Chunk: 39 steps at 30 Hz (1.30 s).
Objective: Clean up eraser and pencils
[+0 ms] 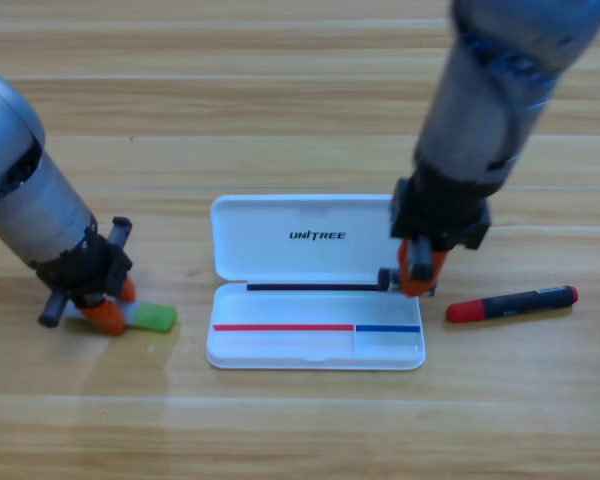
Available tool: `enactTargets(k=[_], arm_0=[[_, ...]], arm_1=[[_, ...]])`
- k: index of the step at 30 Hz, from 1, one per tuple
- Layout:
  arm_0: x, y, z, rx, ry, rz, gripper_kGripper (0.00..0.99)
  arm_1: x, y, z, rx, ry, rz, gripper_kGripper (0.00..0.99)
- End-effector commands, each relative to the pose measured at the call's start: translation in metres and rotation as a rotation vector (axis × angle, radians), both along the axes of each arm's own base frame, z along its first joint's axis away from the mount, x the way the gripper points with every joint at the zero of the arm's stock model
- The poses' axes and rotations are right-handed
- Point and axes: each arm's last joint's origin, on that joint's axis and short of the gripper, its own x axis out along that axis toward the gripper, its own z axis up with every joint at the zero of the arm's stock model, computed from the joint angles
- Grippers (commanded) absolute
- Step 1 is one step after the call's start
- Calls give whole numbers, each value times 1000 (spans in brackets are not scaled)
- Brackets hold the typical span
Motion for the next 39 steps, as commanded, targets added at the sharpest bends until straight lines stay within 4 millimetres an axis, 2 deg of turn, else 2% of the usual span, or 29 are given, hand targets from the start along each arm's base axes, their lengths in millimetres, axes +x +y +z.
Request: enactTargets(k=[1, 5, 9, 15, 18, 22, 31, 35, 39], arm_0=[[2, 7, 13, 37, 49, 46, 0], [-4, 10, 37, 42, 29, 64, 0], [-8, 10, 61, 58, 44, 93, 0], [-18, -9, 104, 53, 111, 118, 0], [-20, -22, 113, 32, 170, 116, 0], [-16, -42, 108, 23, 229, 106, 0], [-16, -86, 85, 41, 294, 81, 0], [-14, -100, 77, 41, 313, 65, 0], [-12, -105, 70, 46, 328, 59, 0]], arm_1=[[12, 29, -56, -112, 40, 60, 0], [19, 36, -69, -135, 29, 66, 0], [18, 35, -72, -156, 42, 72, 0], [9, 36, -71, -169, 64, 88, 0], [2, 36, -70, -165, 80, 98, 0], [-2, 38, -68, -162, 81, 109, 0], [-1, 39, -80, -184, 96, 109, 0], [0, 40, -84, -192, 103, 109, 0], [0, 41, -87, -194, 107, 110, 0]])
